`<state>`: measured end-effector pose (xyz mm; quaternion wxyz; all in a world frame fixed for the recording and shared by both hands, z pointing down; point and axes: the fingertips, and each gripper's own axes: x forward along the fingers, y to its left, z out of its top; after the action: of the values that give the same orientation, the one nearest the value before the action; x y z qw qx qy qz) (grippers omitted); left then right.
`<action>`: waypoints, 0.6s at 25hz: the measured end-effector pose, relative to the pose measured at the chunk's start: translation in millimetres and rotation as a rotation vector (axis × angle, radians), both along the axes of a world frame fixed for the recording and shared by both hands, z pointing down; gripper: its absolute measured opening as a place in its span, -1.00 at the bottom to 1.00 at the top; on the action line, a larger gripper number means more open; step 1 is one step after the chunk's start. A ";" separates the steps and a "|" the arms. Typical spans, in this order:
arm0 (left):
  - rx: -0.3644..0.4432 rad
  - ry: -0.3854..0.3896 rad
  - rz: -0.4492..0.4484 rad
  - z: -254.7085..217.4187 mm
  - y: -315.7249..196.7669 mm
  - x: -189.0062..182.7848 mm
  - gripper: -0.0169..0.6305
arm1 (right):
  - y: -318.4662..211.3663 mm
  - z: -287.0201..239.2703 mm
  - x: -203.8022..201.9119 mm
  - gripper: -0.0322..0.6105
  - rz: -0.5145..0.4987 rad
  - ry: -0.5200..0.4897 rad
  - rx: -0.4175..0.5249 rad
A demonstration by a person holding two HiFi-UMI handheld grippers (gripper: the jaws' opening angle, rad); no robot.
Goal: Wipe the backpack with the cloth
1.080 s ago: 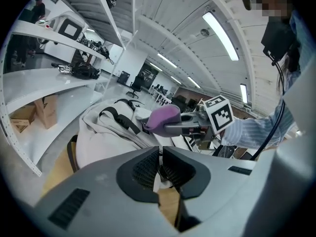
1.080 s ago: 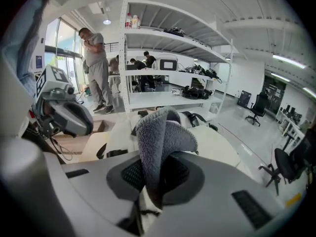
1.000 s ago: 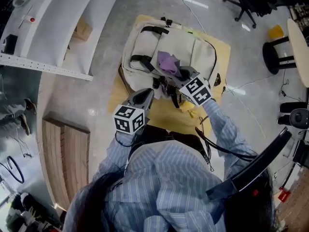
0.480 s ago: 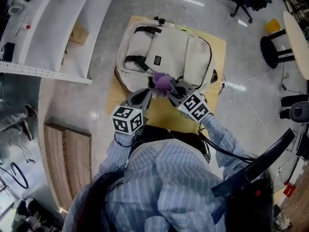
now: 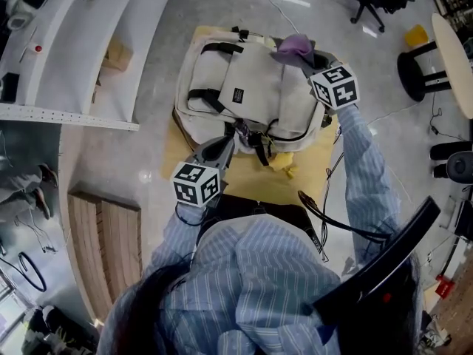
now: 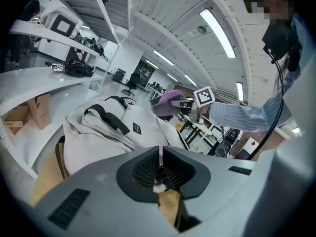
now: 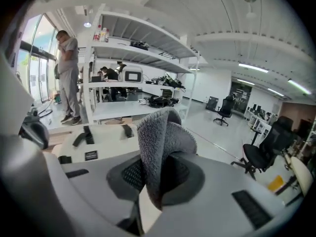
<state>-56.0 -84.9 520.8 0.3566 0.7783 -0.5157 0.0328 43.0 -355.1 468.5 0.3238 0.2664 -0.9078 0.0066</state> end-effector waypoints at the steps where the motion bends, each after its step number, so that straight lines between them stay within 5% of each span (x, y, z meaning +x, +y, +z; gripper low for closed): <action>1: -0.003 0.000 -0.001 0.6 0.2 -0.1 -0.88 | -18.6 -1.1 0.0 -0.77 0.026 0.001 0.009; 7: -0.018 0.003 -0.007 4.6 3.1 -0.7 -0.88 | -75.6 24.4 -7.0 -0.77 0.093 0.098 0.022; 15: -0.024 -0.001 -0.024 7.8 2.4 -10.6 -0.88 | -25.6 57.7 -17.5 -0.77 0.031 0.097 -0.057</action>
<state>-66.7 -82.5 528.6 0.3660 0.7679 -0.5245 0.0349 25.5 -380.7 526.2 0.3746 0.2712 -0.8863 0.0247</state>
